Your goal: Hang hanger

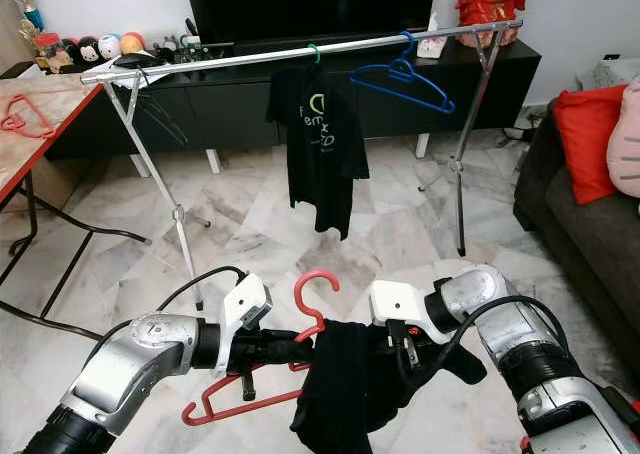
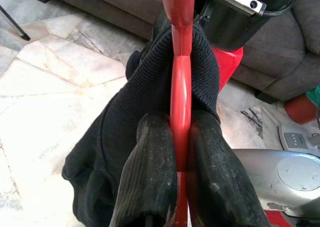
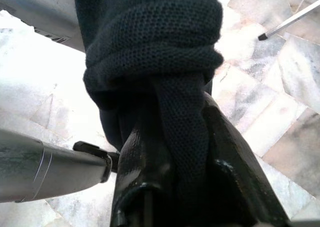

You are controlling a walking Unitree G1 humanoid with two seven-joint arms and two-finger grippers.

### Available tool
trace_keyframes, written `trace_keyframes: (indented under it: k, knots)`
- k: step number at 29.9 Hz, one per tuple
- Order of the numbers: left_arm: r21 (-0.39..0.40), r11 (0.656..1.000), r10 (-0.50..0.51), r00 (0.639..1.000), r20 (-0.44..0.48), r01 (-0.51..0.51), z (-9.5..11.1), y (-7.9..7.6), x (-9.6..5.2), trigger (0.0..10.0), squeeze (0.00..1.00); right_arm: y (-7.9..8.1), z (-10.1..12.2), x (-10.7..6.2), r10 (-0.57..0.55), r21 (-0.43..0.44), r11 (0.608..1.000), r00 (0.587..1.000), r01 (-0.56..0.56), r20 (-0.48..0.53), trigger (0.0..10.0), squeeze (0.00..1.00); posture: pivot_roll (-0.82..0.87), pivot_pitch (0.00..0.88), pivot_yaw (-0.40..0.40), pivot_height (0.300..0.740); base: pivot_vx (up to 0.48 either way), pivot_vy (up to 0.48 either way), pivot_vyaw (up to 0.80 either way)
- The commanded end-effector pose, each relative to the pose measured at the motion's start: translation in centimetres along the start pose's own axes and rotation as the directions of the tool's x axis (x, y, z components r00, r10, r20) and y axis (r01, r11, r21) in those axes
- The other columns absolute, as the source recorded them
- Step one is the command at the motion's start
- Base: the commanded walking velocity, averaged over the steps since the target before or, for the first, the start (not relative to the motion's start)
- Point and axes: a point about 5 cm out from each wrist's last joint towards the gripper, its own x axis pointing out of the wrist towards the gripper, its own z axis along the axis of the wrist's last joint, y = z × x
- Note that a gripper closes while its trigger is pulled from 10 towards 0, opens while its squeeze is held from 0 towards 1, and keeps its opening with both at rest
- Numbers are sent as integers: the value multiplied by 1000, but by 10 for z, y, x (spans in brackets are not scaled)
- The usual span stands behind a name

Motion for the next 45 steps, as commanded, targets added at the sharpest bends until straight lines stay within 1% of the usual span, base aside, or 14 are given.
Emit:
trace_keyframes:
  k: [1,7,10,14,15,22,29,33,34,35,36,40,42,45]
  knots:
    - [60,998,1,999,49,-4,15,-1,-2,10000,0,0,4,5,33,-20,999,999,-33,4,0,0,-13,0,57,740,0,0,0]
    - [73,997,3,999,48,-6,16,0,0,10000,0,2,5,8,58,-29,998,998,-58,-4,0,0,-15,0,57,740,0,0,0]
    - [89,996,3,999,52,-8,17,1,1,10000,0,1,6,8,58,-30,998,998,-58,0,0,0,-15,0,56,740,0,0,0]
    - [88,996,7,999,49,-12,16,2,0,10000,0,1,5,8,56,-29,998,998,-56,0,0,0,-16,0,53,740,0,0,0]
    - [80,997,17,999,50,-21,15,3,0,10000,1000,2,5,8,54,-28,998,999,-54,0,0,0,-16,0,51,740,0,0,0]
    - [81,997,9,999,45,-13,15,3,-1,10000,1000,1,1,5,38,-24,999,999,-39,-23,0,0,-16,0,48,740,0,0,0]
    - [89,996,7,1000,26,-10,16,8,-12,10000,1000,2,-5,-2,21,-9,1000,999,-22,-34,0,0,-19,0,47,740,0,0,0]
    - [106,994,34,999,-4,-34,16,15,-24,10000,1000,3,-13,-8,-17,22,1000,999,18,-44,0,0,-19,0,47,740,0,0,0]
    - [106,994,34,999,-4,-34,16,15,-24,10000,1000,3,-13,-8,-17,22,1000,999,18,-44,0,0,-19,0,47,740,0,0,0]
    - [108,993,45,999,-5,-44,16,16,-26,10000,1000,3,-14,-9,-33,28,999,999,34,-40,0,0,-19,0,47,740,0,0,0]
    - [109,991,82,997,-6,-81,16,21,-33,10000,1000,2,-18,-13,-82,58,995,996,84,-25,0,0,-17,0,47,740,0,0,0]
    - [101,983,151,988,3,-151,14,27,-46,10000,1000,5,-28,-21,-153,114,982,988,154,-11,0,0,-21,0,48,740,0,0,0]
    - [89,974,211,978,8,-210,10,31,-54,10000,1000,7,-36,-26,-234,162,959,972,231,-3,0,0,-23,0,48,740,0,0,0]
    - [81,953,291,956,29,-292,7,35,-62,10000,1000,9,-44,-30,-313,217,928,949,302,20,0,0,-26,0,48,740,0,0,0]
